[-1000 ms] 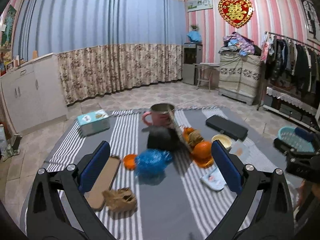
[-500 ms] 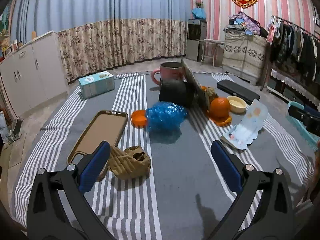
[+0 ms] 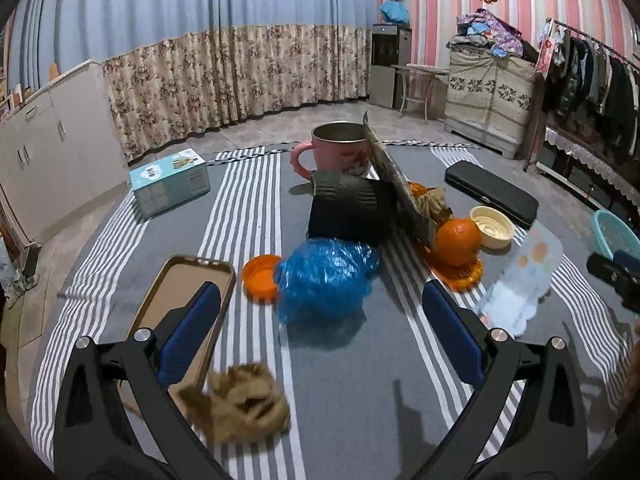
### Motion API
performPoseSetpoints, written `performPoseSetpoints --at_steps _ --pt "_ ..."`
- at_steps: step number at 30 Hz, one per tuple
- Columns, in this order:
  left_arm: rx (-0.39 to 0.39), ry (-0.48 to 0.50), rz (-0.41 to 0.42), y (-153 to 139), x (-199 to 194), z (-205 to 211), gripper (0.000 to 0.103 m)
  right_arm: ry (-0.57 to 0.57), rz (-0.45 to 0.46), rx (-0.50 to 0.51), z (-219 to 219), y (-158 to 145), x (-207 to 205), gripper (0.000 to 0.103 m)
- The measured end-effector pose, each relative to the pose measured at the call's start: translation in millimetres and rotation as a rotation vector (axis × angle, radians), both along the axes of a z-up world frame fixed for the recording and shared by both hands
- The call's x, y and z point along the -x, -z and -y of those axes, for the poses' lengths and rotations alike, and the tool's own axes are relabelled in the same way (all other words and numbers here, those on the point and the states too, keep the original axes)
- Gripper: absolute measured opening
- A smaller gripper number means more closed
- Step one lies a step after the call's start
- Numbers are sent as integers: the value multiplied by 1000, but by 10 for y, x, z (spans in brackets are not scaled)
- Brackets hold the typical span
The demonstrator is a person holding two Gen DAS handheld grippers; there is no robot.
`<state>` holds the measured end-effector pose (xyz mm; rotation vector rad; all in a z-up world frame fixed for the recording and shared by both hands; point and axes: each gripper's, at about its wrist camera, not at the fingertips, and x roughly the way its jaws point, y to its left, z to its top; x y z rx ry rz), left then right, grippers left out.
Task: Collect trash
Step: 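Grasp the blue plastic bag with the left tool while the right tool grasps the greeting card, then carry the blue bag and card over the basket and open both tools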
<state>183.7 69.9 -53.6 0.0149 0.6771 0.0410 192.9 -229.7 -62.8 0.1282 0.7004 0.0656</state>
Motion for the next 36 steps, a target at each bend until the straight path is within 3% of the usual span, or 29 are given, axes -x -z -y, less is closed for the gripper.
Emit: performPoseSetpoints --at_steps 7,11,17,19,22,28,36 --pt "11 26 -64 119 -369 30 89 -87 -7 61 -234 62 -124 98" --pt "36 37 -122 209 -527 21 75 -135 -38 85 -407 128 -275 95" --pt "94 41 -159 288 -587 -65 56 -194 -102 59 -560 237 -518 62" --pt "93 47 -160 284 -581 -83 45 -217 -115 29 -581 249 -550 39" --pt "65 58 -141 239 -501 -89 35 -248 -100 7 -593 212 -522 25" --pt "22 46 -83 91 -268 -93 30 -282 -48 -33 -553 89 -418 11" --pt "32 39 -10 -219 -3 -30 30 -234 25 -72 -286 -123 -246 5"
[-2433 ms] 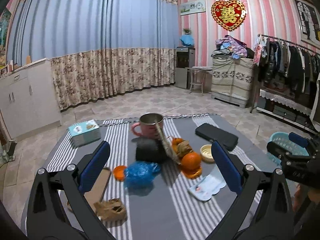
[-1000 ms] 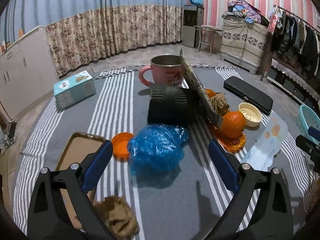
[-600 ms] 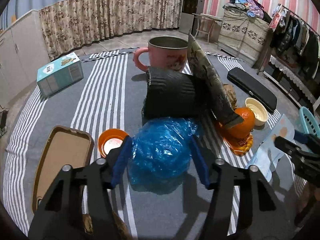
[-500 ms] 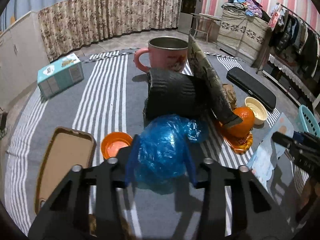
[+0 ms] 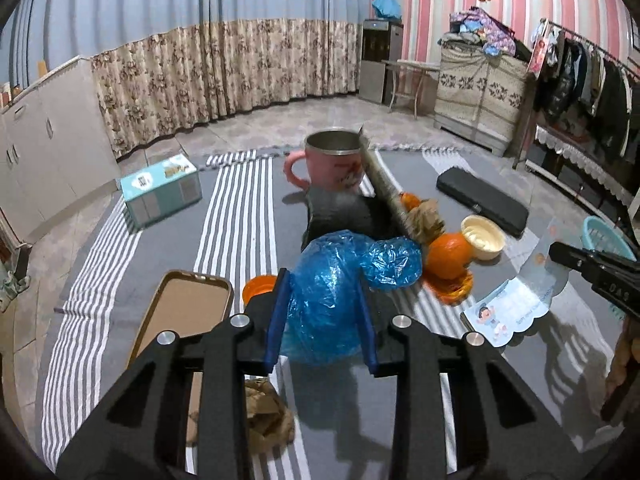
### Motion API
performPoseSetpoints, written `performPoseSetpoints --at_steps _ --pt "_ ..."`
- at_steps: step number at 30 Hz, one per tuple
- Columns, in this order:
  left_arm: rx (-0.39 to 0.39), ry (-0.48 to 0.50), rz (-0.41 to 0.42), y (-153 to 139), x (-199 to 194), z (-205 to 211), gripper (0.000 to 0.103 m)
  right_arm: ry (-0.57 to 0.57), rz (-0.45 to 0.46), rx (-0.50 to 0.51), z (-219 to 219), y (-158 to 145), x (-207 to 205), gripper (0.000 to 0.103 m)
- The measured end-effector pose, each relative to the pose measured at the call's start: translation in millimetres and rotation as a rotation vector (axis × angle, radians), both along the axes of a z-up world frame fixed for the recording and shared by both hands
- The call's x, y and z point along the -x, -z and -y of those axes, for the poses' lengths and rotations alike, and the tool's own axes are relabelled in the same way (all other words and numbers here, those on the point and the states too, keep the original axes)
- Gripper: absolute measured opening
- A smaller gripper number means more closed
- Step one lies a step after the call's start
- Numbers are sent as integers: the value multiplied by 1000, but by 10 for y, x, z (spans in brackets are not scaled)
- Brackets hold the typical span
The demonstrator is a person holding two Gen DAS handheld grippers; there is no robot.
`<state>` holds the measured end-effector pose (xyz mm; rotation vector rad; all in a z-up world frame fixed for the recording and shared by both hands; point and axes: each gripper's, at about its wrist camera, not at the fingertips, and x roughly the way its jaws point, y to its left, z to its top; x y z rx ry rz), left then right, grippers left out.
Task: Collect trash
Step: 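Carry the blue bag and card over the basket and open both tools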
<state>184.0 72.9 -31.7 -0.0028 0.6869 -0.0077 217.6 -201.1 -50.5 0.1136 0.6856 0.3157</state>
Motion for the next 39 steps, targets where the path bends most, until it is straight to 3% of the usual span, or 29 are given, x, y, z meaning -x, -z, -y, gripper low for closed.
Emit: performPoseSetpoints --at_steps 6,17,21,26,33,39 --pt "-9 41 74 -289 163 263 29 85 59 -11 343 -187 184 4" --pt "-1 187 127 -492 122 1104 29 302 219 37 1215 -659 606 3" --pt "4 264 143 -496 78 1535 29 405 220 25 1656 -688 700 3" --pt "28 358 145 -449 27 2068 29 534 199 85 2139 -647 798 3" --pt "21 483 103 -236 -29 2810 29 679 161 125 2691 -523 908 3" --pt "7 598 72 -7 -59 3464 29 740 138 98 2958 -405 951 3"
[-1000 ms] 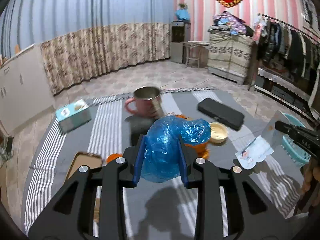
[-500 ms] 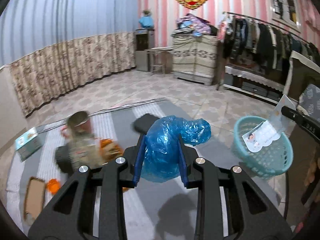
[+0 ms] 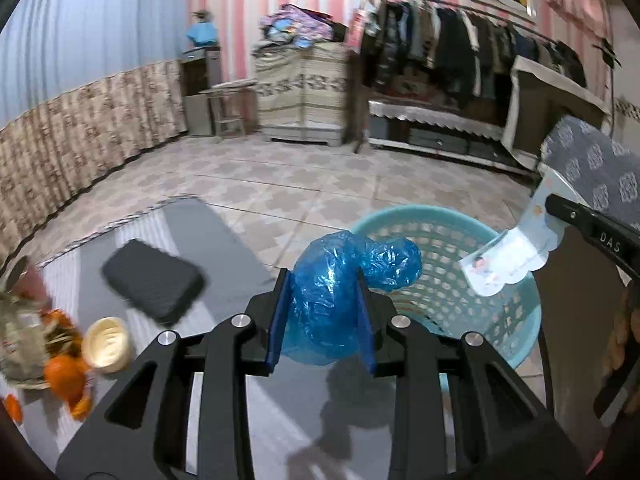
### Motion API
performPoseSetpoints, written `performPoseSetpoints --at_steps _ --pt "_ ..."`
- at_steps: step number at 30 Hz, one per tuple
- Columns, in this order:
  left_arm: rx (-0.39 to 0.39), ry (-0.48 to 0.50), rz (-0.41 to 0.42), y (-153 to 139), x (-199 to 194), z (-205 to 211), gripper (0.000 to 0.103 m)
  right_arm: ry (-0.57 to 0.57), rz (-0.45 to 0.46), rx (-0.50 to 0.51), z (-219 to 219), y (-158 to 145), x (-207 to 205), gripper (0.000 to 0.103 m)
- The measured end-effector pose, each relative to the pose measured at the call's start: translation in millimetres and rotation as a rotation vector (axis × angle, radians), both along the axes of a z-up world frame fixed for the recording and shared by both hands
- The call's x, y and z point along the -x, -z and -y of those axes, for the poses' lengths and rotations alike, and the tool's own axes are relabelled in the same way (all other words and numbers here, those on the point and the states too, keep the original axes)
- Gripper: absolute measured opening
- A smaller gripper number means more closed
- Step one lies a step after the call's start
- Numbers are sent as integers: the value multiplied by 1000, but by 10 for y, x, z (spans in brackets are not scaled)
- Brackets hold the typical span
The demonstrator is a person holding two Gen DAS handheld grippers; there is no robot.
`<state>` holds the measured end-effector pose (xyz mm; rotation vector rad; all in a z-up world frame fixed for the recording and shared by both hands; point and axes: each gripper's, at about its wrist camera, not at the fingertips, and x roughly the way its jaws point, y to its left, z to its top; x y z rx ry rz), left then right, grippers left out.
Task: Collect trash
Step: 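Carry the blue bag and card over the basket and open both tools, then withdraw both tools from the basket back over the striped mat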
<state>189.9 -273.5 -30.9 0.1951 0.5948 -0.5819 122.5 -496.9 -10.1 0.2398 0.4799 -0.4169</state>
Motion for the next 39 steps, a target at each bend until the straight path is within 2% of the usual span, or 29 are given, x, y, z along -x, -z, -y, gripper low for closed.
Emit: performPoseSetpoints --at_steps 7,10,12,14,21,26,30,32,33,34,35,38,39 --pt "6 80 -14 88 -89 480 32 37 -7 -33 97 133 62 3" --pt "-3 94 -9 108 -115 592 50 48 -15 -44 132 193 54 3" --pt "-2 90 9 85 -106 600 70 47 -18 -54 150 231 38 3" --pt "-2 80 29 45 -108 581 81 45 -22 -55 142 248 21 3" --pt "13 -10 85 -128 -97 271 90 23 -36 -45 75 271 -85 3" --pt "33 -120 136 -269 -94 -110 97 -2 -76 -20 -36 316 -258 4" --pt "41 -188 150 -348 -120 -418 97 -14 -104 -6 -131 346 -401 5" --pt "43 -210 150 -384 -140 -538 97 -13 -114 -5 -163 355 -444 18" --pt "43 -216 151 -386 -140 -568 97 -12 -111 -4 -173 351 -448 50" --pt "44 -228 153 -403 -143 -634 97 -4 -96 5 -194 339 -440 64" --pt "47 -238 154 -417 -143 -697 97 -1 -92 14 -184 328 -442 70" --pt "58 -263 147 -437 -148 -852 97 -10 -96 2 -210 340 -476 72" --pt "61 -272 145 -443 -147 -918 97 -14 -96 0 -225 346 -477 79"
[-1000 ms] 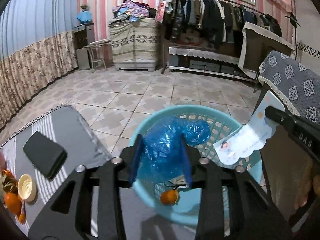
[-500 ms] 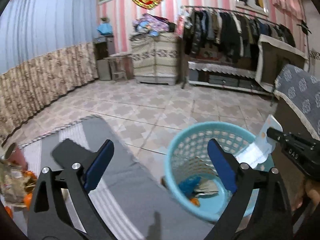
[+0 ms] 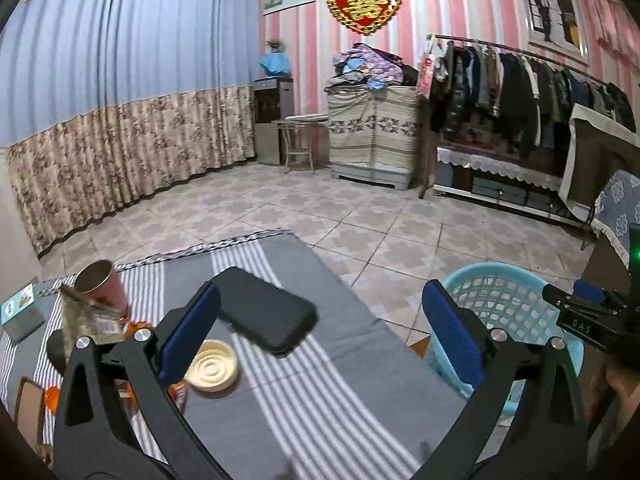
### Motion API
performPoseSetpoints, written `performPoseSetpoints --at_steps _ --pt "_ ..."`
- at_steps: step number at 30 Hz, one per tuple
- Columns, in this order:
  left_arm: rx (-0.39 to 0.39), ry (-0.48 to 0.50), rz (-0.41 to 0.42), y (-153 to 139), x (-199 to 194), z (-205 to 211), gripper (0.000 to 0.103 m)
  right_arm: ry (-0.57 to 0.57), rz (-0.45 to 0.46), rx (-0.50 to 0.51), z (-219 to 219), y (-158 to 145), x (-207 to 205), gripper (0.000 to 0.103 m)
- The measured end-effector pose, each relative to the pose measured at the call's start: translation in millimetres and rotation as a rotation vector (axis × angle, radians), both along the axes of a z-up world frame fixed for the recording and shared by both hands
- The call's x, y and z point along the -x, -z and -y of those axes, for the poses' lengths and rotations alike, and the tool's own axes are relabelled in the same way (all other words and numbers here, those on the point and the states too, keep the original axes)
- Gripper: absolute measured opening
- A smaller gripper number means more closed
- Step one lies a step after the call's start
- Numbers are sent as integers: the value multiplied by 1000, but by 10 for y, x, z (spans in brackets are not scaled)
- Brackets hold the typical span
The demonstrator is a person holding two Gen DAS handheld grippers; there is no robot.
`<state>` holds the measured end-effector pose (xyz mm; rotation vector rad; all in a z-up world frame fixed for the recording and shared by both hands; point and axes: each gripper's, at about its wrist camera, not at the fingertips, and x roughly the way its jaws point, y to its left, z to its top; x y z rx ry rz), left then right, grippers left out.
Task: Collect trash
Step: 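Withdraw both tools from the basket back over the striped mat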
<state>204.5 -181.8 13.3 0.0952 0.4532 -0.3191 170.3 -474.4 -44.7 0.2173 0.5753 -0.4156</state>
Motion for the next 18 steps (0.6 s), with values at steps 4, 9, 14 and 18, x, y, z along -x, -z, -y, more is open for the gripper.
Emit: performPoseSetpoints --at_steps 4,9,14,18 --pt "1 -32 6 -21 27 -226 97 11 6 6 -82 -2 31 90" --pt "20 -77 -4 -10 91 -556 97 13 32 30 -273 -91 105 95" --pt "24 -143 -8 -14 172 -934 97 -14 87 84 -529 -286 183 97" --pt "19 -188 -5 -51 279 -1244 97 -59 128 99 -774 -453 251 97"
